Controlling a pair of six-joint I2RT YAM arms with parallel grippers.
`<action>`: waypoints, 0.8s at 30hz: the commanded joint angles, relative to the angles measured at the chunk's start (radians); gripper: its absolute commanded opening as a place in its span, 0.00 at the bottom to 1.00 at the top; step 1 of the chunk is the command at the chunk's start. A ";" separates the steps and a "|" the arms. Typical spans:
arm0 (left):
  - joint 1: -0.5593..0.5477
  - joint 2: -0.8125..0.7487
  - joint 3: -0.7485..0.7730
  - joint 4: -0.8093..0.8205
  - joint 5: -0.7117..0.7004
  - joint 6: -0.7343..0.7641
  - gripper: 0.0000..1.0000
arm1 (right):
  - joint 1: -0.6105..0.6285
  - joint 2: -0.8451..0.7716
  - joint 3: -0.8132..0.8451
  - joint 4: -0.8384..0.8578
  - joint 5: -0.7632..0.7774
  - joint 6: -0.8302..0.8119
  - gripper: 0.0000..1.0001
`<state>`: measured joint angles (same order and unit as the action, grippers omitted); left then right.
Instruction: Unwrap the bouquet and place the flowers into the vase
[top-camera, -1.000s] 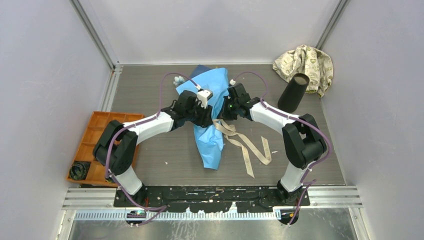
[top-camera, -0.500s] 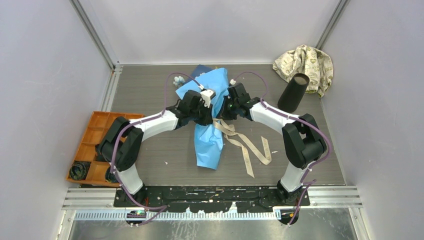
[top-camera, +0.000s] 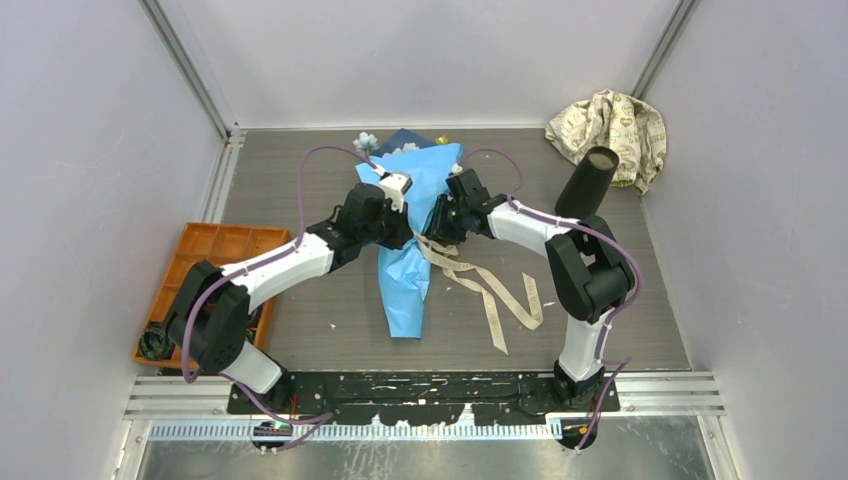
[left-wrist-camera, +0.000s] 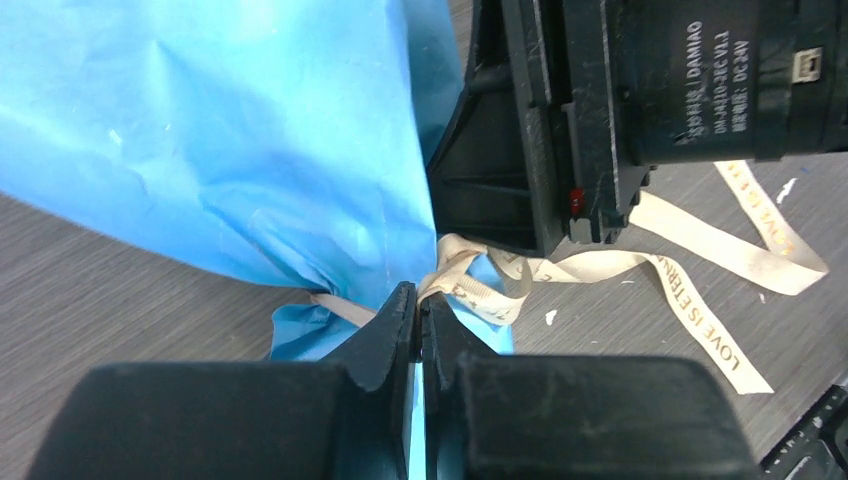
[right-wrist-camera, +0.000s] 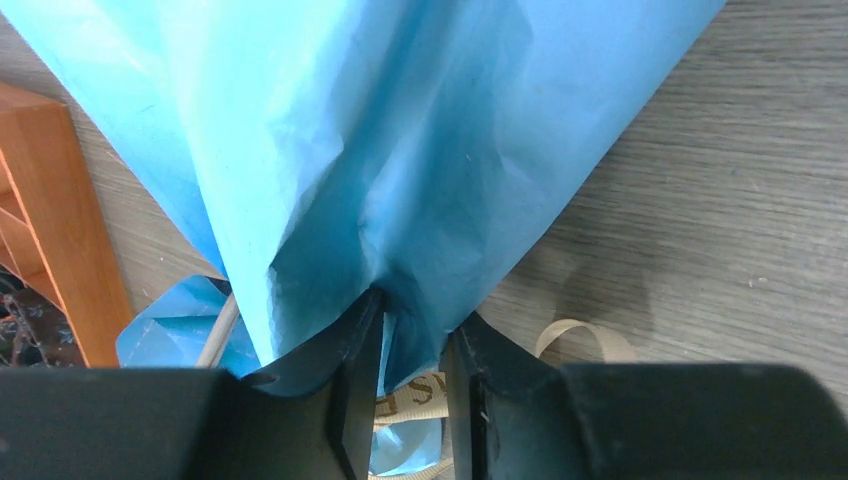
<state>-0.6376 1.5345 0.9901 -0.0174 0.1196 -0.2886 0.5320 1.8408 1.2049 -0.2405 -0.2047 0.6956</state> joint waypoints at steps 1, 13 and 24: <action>-0.002 -0.047 -0.014 0.037 -0.064 -0.023 0.05 | 0.003 0.017 0.060 0.026 0.020 0.009 0.29; 0.076 -0.234 0.059 -0.193 -0.331 -0.090 0.03 | -0.020 0.026 0.070 -0.036 0.112 -0.015 0.01; 0.270 -0.437 0.204 -0.504 -0.518 -0.199 0.03 | -0.047 0.037 0.073 -0.052 0.117 -0.010 0.01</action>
<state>-0.4088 1.1736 1.1027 -0.4053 -0.2596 -0.4469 0.4953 1.8709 1.2385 -0.2787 -0.1268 0.6941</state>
